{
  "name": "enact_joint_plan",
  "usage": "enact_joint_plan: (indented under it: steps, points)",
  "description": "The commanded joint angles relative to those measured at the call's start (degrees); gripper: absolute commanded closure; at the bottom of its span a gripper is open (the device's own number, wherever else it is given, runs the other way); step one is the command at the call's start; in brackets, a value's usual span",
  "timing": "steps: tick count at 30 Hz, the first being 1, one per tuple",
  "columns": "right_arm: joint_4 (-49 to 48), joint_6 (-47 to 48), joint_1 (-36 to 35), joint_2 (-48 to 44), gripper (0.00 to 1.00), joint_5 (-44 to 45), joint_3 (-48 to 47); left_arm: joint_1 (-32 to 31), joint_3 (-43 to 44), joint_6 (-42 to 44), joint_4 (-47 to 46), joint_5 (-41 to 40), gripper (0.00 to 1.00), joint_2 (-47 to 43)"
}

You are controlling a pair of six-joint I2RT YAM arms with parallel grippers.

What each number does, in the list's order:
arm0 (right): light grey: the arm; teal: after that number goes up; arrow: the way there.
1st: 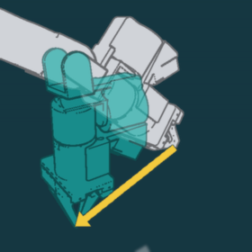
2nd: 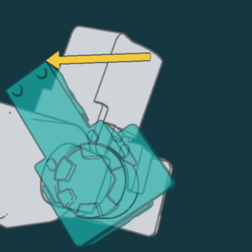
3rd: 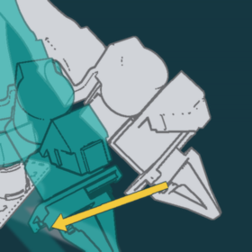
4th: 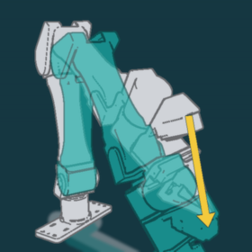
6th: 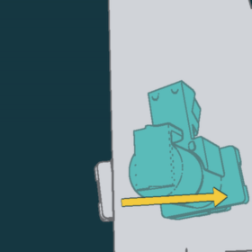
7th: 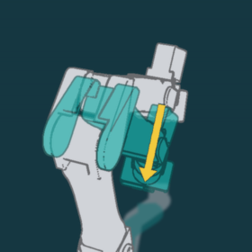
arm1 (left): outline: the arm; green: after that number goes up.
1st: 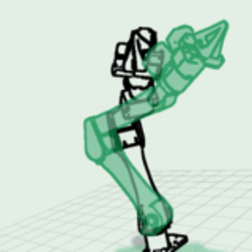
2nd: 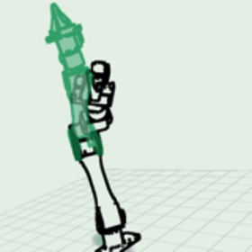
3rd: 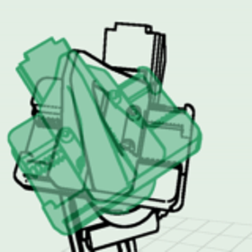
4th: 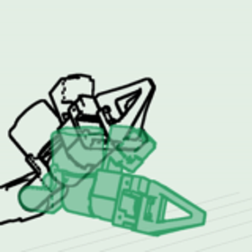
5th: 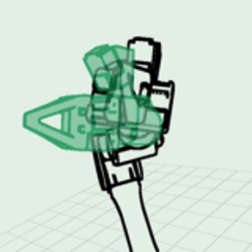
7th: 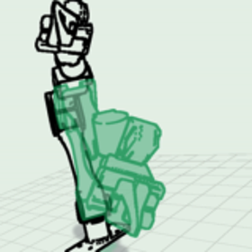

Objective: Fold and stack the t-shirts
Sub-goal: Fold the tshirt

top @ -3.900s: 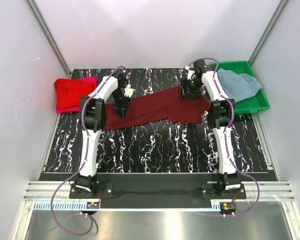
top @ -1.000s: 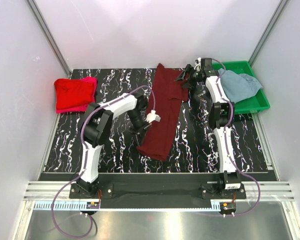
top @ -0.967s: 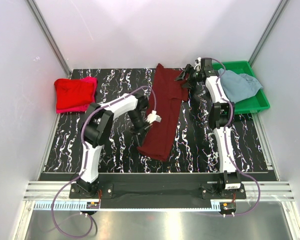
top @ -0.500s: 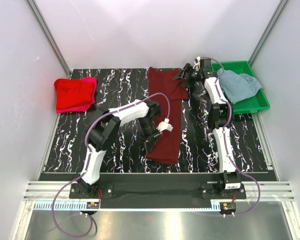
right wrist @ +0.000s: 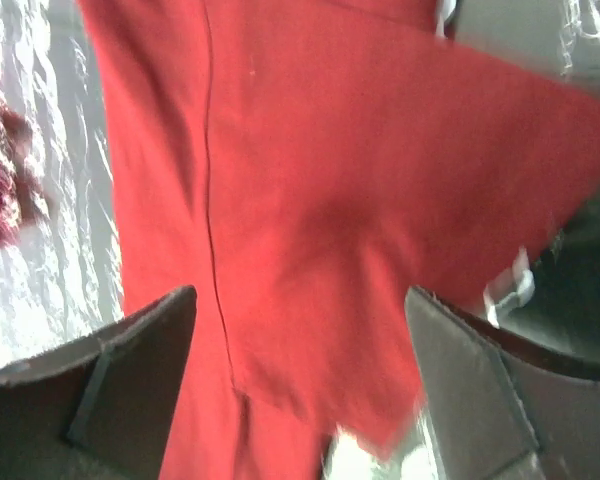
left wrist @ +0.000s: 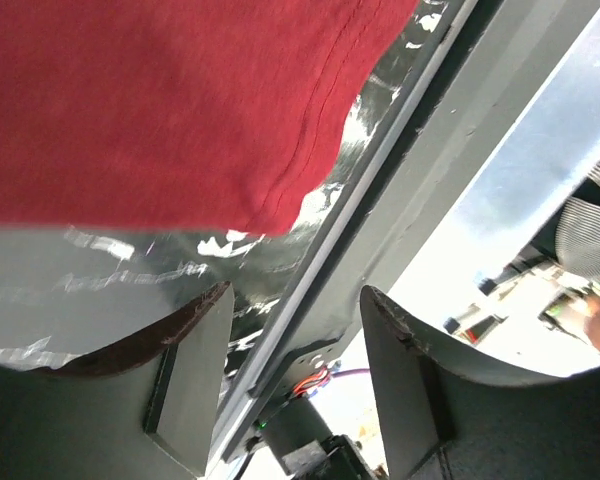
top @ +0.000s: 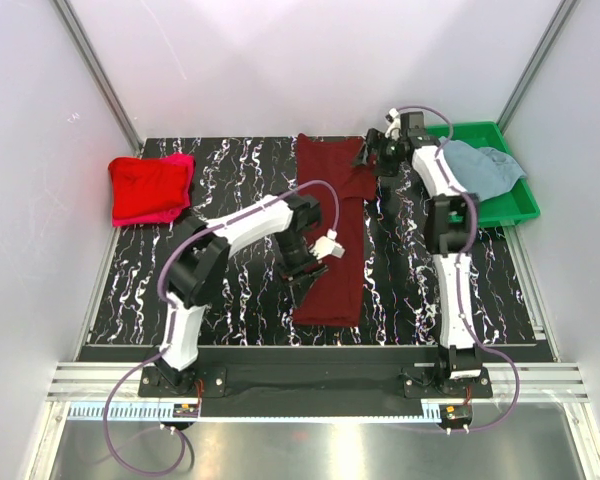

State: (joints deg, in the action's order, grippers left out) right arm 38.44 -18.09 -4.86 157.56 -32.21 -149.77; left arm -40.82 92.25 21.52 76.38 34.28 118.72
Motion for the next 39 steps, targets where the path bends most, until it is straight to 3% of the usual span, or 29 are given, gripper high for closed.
enact_joint_plan:
  steps: [1, 2, 3, 6, 12, 15, 17, 19, 22, 26, 33, 39]
  points:
    - [-10.7, 11.66, -0.06, -23.29, 0.08, 6.88, 26.22, 1.18, 3.72, 0.89, 12.13, -5.7, 0.41, -7.09]
    - [-18.58, 15.67, -0.15, -32.92, 0.09, 7.24, 32.47, 1.44, 4.25, 1.07, 12.13, -6.68, 0.41, -7.79]
    - [-20.14, 17.71, -0.49, -36.84, 0.08, 7.42, 37.14, 2.05, 4.6, 1.33, 12.13, -7.9, 0.41, -9.1]
    - [-19.11, 27.55, -0.94, -48.89, 0.08, 6.38, 52.6, 4.07, 7.41, 2.64, 11.43, -14.57, 0.26, -12.53]
    - [-7.43, 49.08, -4.53, -70.26, 0.16, 0.56, 71.27, 11.28, 7.17, 4.14, 2.83, -13.02, 0.44, -21.13]
    - [-4.33, 60.42, -12.08, -79.22, 0.19, 3.19, 82.51, 11.21, -4.5, 10.89, -9.55, -15.29, 0.48, -31.04]
    - [-6.43, 65.34, -18.06, -85.01, 0.23, 5.04, 91.36, 8.92, -16.97, 18.71, -19.36, -18.35, 0.5, -36.6]
    - [-7.32, 68.0, -23.14, -87.76, 0.24, 7.32, 97.53, 7.6, -28.11, 23.72, -25.03, -20.47, 0.47, -43.37]
    - [-8.55, 68.89, -27.12, -90.4, 0.24, 10.4, 100.9, 6.02, -35.53, 26.9, -28.12, -21.53, 0.48, -46.9]
    - [-6.98, 69.32, -33.88, -90.32, 0.25, 13.74, 103.28, 2.68, -38.81, 25.77, -31.63, -22.24, 0.48, -47.35]
    - [-7.85, 70.91, -43.37, -92.6, 0.26, 17.96, 107.93, -3.47, -36.79, 19.88, -36.38, -22.68, 0.5, -39.71]
    - [-9.17, 67.84, -49.97, -95.5, 0.26, 21.3, 112.77, -5.06, -41.09, 18.03, -43.06, -23.03, 0.5, -39.78]
